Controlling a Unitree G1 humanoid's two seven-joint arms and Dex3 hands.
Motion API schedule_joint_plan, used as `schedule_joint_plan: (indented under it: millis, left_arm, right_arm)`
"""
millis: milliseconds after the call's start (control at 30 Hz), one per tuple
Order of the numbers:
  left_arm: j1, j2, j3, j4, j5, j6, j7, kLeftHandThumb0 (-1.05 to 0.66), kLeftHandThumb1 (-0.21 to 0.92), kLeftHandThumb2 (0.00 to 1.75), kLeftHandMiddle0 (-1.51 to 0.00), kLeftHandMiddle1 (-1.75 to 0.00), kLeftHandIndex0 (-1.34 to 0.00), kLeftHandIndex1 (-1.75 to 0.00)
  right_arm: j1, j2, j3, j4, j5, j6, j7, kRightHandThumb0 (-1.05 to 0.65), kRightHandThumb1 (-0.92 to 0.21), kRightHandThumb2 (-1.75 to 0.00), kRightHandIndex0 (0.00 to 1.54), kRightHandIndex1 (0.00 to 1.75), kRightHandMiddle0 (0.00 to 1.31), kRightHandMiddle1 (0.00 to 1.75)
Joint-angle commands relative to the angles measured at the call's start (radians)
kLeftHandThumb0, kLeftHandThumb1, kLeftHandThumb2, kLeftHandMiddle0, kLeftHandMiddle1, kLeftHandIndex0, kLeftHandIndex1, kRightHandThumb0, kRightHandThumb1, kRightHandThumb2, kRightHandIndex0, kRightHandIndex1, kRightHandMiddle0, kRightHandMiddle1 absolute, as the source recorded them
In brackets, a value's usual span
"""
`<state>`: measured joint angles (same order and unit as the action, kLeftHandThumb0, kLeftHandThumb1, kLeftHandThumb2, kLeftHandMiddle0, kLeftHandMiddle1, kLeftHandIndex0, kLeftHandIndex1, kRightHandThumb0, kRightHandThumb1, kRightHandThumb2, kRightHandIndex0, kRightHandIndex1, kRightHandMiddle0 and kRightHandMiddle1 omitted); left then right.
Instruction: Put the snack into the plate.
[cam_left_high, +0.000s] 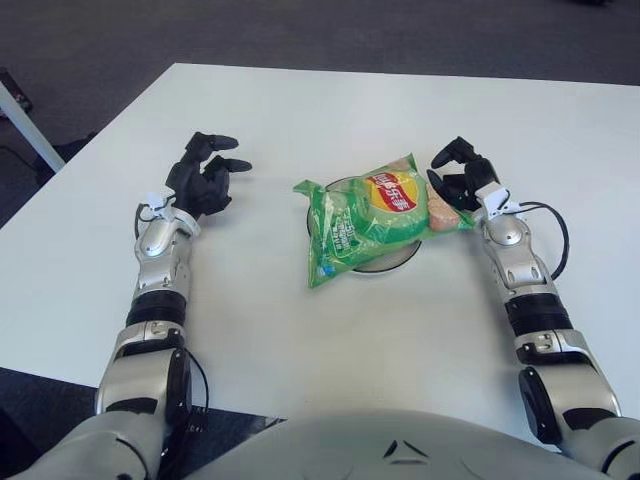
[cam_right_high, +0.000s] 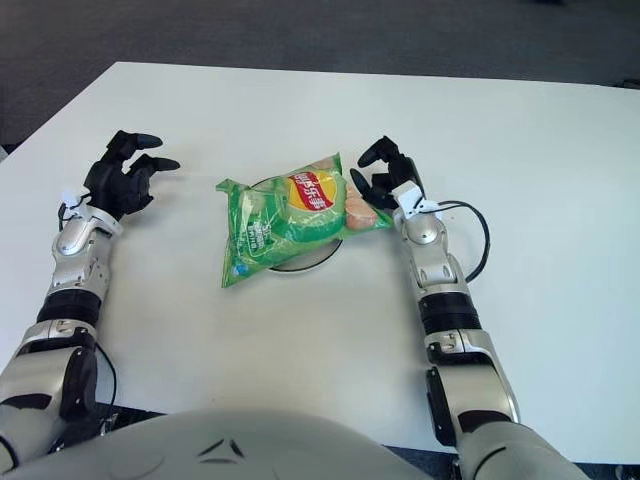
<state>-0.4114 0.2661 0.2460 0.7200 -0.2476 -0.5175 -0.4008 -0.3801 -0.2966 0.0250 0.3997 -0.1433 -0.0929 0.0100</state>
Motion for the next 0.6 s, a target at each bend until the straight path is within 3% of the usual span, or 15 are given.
schedule_joint_plan:
  millis: [0, 100, 233, 367, 467, 567]
  left_arm:
    - [0.087, -0.072, -0.01, 0.025, 0.04, 0.009, 0.095, -0.02, 0.09, 1.57, -0.78, -1.73, -0.58, -1.69]
    - [0.101, -0.084, -0.012, 0.003, 0.061, 0.016, 0.154, -0.01, 0.0, 1.65, -0.84, -1.74, -0.66, -1.67]
    - [0.117, -0.125, -0.01, -0.049, 0.113, 0.059, 0.323, -0.01, -0.09, 1.72, -0.91, -1.75, -0.76, -1.59]
    - [0.14, -0.139, -0.032, -0.094, 0.144, 0.103, 0.392, -0.01, -0.12, 1.74, -0.94, -1.75, -0.82, -1.54]
    - [0.16, -0.155, -0.051, -0.126, 0.152, 0.13, 0.416, -0.32, 0.19, 1.44, -1.14, -1.75, -0.67, -1.68]
    - [0.182, -0.161, -0.073, -0.16, 0.15, 0.159, 0.409, -0.41, 0.29, 1.34, -1.21, -1.75, -0.62, -1.72]
  right_arm:
    - [0.063, -0.002, 0.016, 0.084, -0.02, 0.047, 0.021, -0.37, -0.7, -0.83, 1.19, 1.75, 0.32, 1.75]
    - [0.063, -0.001, 0.014, 0.087, -0.016, 0.044, 0.021, -0.37, -0.7, -0.83, 1.19, 1.75, 0.32, 1.75]
    - [0.063, -0.003, 0.006, 0.098, -0.005, 0.03, 0.028, -0.37, -0.7, -0.84, 1.19, 1.75, 0.32, 1.75]
    - [0.064, -0.001, 0.004, 0.099, -0.002, 0.023, 0.025, -0.37, -0.69, -0.84, 1.19, 1.75, 0.32, 1.75]
    - [0.063, 0.001, 0.003, 0.1, -0.006, 0.02, 0.02, -0.37, -0.69, -0.84, 1.18, 1.75, 0.32, 1.75]
    - [0.066, 0.002, 0.001, 0.093, -0.005, 0.026, 0.022, -0.38, -0.69, -0.85, 1.18, 1.75, 0.33, 1.75]
